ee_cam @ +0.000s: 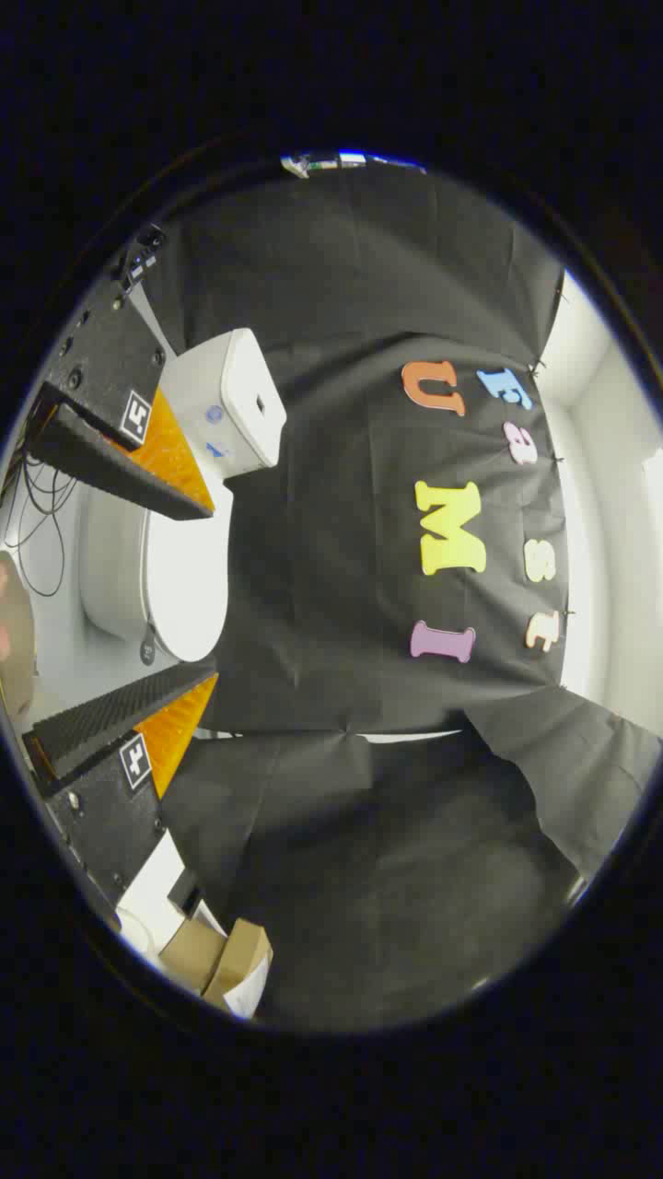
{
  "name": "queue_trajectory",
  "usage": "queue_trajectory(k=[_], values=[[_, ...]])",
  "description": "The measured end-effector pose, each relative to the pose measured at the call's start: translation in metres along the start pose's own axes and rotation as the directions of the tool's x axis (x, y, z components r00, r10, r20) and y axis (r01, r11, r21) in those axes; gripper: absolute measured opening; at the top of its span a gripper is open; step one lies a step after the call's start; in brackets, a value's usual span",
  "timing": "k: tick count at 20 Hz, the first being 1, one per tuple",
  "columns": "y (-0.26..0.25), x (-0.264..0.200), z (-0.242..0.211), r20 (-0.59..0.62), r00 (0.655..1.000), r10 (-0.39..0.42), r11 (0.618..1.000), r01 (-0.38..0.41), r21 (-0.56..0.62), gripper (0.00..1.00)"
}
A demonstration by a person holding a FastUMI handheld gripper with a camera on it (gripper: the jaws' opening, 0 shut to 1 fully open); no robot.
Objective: Open the toilet lid.
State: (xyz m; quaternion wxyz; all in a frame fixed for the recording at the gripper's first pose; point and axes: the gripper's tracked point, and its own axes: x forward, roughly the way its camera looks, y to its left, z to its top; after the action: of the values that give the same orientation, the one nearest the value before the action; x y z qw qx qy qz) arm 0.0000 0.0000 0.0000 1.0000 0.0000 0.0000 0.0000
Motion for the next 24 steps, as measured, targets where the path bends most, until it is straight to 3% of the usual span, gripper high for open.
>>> queue_trajectory(k=[12, 24], values=[[0.016, 0.000, 0.004, 0.024, 1.000, -0.001, 1.000, 0.000, 0.010, 0.99], [-0.002, 0.024, -0.019, -0.071, 0.997, -0.024, 0.999, 0.026, 0.028, 0.99]])
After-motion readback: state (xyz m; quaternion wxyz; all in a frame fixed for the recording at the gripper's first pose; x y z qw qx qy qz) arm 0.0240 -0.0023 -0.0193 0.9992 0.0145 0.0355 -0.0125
